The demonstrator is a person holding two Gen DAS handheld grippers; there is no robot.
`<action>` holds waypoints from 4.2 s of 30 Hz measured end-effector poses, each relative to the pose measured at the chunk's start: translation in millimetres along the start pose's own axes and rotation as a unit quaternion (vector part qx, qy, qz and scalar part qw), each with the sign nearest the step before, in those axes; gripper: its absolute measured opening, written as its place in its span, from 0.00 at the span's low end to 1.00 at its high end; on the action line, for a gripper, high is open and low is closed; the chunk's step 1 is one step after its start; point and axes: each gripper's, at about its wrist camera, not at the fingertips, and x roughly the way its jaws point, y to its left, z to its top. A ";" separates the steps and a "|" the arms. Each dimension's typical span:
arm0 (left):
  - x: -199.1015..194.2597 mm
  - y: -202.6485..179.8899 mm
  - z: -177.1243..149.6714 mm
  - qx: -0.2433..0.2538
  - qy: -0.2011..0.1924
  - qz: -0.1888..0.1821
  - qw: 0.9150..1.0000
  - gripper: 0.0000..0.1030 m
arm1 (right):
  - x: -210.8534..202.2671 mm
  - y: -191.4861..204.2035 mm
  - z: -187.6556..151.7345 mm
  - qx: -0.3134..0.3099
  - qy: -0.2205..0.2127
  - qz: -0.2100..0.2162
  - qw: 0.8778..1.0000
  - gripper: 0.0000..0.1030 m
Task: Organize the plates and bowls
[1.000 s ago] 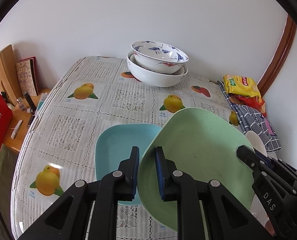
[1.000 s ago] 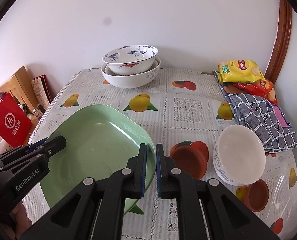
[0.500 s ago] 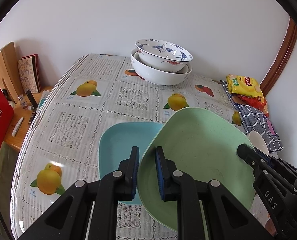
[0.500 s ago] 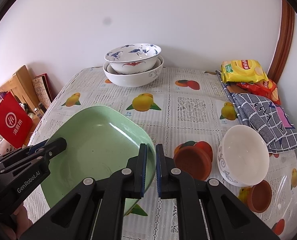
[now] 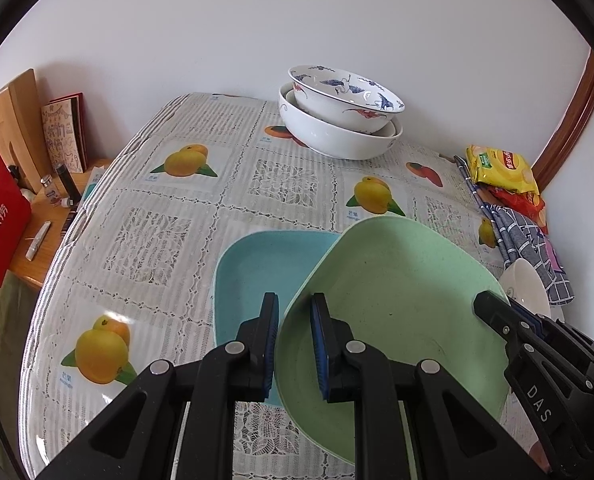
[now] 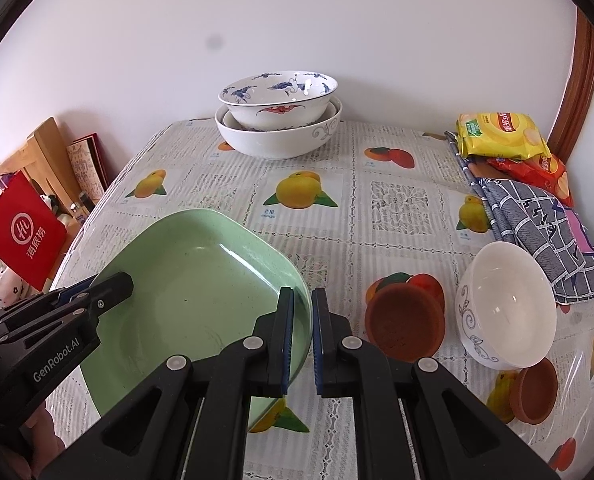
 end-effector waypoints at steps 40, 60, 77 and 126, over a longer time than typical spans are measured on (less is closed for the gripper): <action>1.9 12.9 -1.0 -0.013 0.002 0.007 1.000 0.16 | 11.5 13.4 -4.6 -0.009 0.016 0.002 1.000 0.09; 13.0 29.8 -8.1 -0.029 0.027 0.020 0.999 0.16 | 28.4 26.9 -11.8 -0.028 0.038 0.013 0.999 0.09; 28.5 41.0 12.0 -0.033 0.024 0.034 0.999 0.17 | 53.0 36.2 3.2 -0.033 0.049 0.026 0.998 0.09; -0.5 30.3 -1.8 -0.025 0.023 0.016 0.999 0.32 | 23.2 31.1 11.6 -0.062 0.004 0.045 0.997 0.42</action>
